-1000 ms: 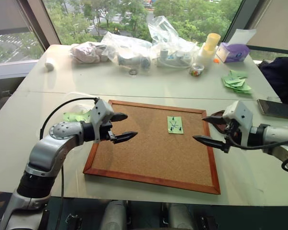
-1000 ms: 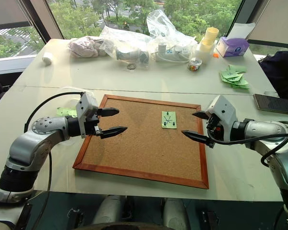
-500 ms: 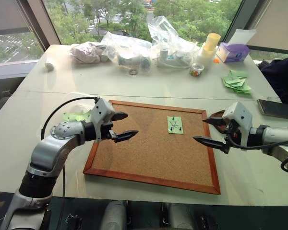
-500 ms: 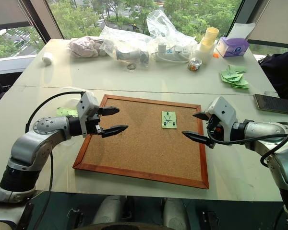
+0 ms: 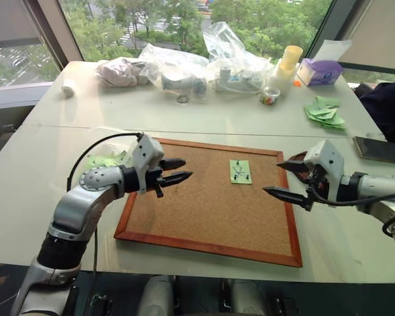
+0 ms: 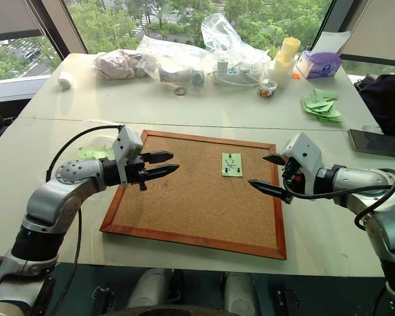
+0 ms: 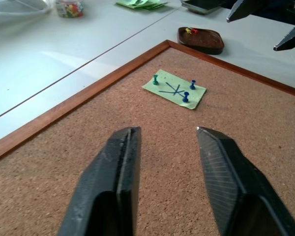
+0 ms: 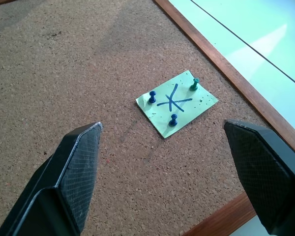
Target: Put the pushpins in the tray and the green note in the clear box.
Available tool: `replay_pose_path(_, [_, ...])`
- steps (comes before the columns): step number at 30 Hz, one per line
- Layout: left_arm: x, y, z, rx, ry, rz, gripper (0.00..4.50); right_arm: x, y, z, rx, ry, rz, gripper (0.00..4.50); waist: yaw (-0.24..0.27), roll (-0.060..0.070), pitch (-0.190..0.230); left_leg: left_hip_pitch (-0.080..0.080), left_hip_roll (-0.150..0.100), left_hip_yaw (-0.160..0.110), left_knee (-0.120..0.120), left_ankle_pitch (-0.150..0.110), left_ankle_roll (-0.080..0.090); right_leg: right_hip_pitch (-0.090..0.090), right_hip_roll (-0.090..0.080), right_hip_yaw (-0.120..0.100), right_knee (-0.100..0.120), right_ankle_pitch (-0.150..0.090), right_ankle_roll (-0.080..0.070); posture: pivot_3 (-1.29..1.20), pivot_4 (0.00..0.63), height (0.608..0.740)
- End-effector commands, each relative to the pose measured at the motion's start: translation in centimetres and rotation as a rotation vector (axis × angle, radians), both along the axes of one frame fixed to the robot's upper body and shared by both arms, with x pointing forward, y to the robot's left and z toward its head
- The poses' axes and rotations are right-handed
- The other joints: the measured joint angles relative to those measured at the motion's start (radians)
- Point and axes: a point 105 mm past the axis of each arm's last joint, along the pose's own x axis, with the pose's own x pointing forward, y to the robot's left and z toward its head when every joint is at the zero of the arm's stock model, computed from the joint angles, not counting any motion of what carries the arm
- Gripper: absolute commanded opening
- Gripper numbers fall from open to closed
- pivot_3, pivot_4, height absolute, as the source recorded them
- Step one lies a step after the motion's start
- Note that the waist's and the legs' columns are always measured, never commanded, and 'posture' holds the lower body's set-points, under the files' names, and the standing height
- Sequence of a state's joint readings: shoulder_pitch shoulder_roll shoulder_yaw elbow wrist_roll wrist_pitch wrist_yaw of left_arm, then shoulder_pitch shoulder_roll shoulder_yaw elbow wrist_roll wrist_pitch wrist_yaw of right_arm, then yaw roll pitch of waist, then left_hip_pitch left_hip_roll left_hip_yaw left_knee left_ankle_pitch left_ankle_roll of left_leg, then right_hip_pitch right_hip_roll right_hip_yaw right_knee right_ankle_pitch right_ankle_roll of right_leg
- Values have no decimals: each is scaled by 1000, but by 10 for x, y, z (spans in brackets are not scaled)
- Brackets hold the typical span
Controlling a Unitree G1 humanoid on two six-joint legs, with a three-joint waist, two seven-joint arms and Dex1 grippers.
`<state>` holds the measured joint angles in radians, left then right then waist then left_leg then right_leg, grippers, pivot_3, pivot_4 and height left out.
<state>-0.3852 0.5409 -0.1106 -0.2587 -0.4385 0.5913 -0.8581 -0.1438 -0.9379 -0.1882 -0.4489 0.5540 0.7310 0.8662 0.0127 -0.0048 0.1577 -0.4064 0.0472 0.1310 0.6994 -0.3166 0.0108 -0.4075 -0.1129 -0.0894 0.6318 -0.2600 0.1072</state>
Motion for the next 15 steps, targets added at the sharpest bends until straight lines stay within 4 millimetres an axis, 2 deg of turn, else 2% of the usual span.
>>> replay_pose_path(1, [-3, -14, 0, -48, 3, -47, 112, 3, 7, 7, 4, -47, 21, 4081, 0, 0, 0, 0, 0, 0, 0, 0, 0, 0, 0, 0, 0, 0, 0, 0, 150, 740])
replay_pose_path(4, [-3, -20, -15, -21, 25, -76, 49, 9, 11, 6, 16, -59, 22, 4081, 0, 0, 0, 0, 0, 0, 0, 0, 0, 0, 0, 0, 0, 0, 0, 0, 150, 740])
replay_pose_path(8, [2, -28, -40, 6, 61, -58, 49, 30, 21, 4, 81, -87, -19, 4081, -2, 0, 0, 0, 0, 1, 0, 0, 0, 0, 0, 0, 0, 0, 0, 0, 150, 740])
replay_pose_path(15, [10, -29, -60, -35, 95, 2, 49, 71, 36, -7, 85, -111, -116, 4081, 1, 1, 0, 0, 0, 2, 0, 0, 0, 0, 0, 0, 0, 0, 0, 0, 150, 740])
